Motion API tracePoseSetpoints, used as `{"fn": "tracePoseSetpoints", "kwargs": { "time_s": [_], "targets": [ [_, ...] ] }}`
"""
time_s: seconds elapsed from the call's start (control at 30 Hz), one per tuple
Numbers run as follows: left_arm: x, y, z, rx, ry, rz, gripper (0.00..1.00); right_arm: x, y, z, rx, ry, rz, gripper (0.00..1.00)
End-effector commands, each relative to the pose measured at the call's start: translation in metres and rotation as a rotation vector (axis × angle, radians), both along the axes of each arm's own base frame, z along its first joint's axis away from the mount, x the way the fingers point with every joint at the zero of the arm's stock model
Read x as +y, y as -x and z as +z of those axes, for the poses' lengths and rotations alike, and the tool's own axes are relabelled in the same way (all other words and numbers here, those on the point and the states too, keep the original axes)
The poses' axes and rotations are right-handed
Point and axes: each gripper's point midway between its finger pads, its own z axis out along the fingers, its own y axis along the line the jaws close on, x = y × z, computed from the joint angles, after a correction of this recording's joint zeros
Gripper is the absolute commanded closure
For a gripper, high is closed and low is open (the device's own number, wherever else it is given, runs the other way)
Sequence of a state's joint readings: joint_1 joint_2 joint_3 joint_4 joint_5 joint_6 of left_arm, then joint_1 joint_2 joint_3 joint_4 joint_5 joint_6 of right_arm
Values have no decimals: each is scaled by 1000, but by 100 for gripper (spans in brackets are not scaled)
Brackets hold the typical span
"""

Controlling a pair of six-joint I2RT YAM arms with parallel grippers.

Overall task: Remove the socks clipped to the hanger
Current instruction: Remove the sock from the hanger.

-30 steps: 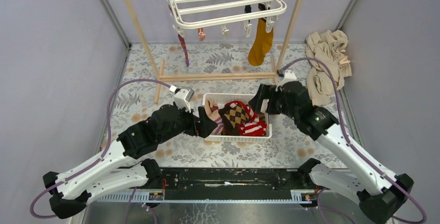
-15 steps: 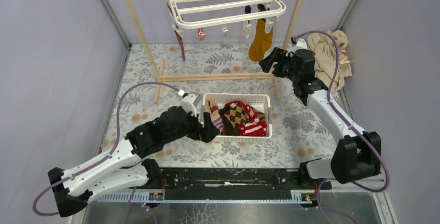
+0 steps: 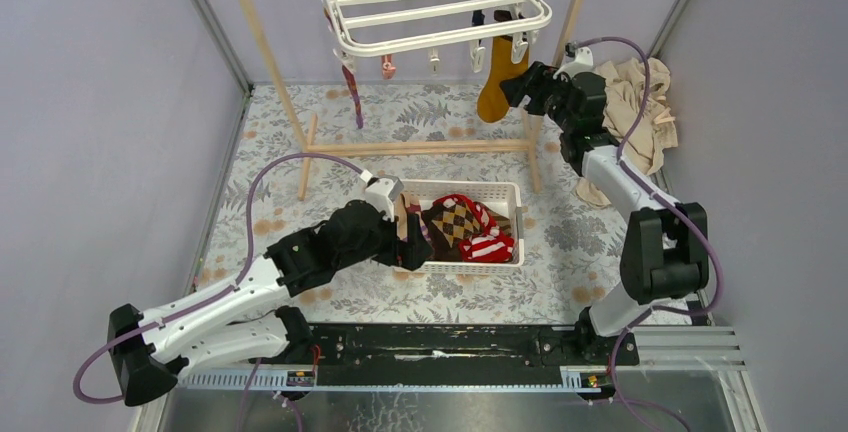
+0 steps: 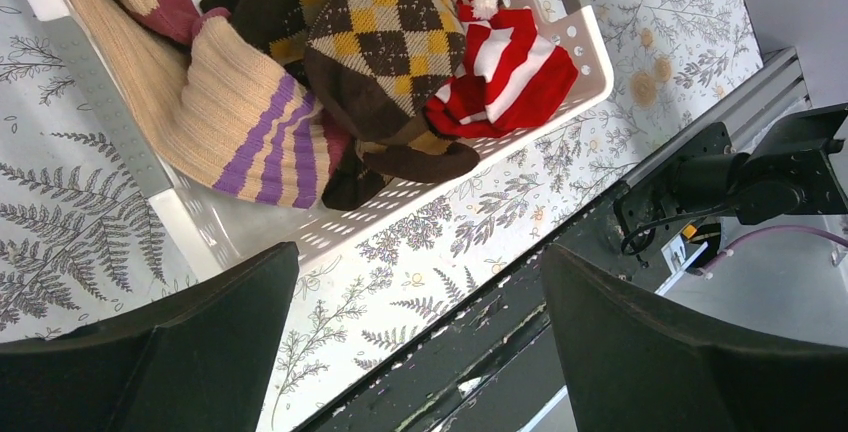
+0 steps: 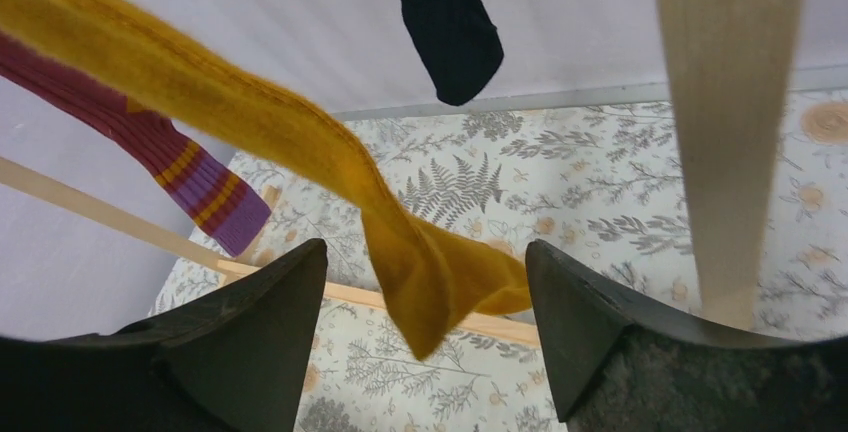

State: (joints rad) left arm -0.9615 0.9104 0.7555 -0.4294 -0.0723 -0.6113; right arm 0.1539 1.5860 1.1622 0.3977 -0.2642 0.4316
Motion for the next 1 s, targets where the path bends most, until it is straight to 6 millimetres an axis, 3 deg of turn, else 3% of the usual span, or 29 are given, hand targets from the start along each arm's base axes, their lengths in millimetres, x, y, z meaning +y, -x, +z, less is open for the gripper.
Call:
{"fn": "tracePoseSetpoints", "kwargs": {
  "time_s": [0.0, 0.23, 0.37, 0.8, 0.97],
  "targets": [
    [-10, -11, 31, -55, 86, 31, 1, 18, -13, 52, -182, -103, 97, 23],
    [-6, -9, 28, -31, 88, 59, 1, 25, -10, 54, -196, -171, 133, 56],
    [-6, -8, 27, -24, 89, 63, 1, 20, 2, 64, -206, -150, 116, 90],
    [-7, -2, 26, -18, 93, 61, 1, -5, 59, 86, -228, 63, 9, 92],
    [-5, 0, 24, -14, 97, 69, 1, 26, 82, 101, -278, 326, -6, 92]
  ]
}}
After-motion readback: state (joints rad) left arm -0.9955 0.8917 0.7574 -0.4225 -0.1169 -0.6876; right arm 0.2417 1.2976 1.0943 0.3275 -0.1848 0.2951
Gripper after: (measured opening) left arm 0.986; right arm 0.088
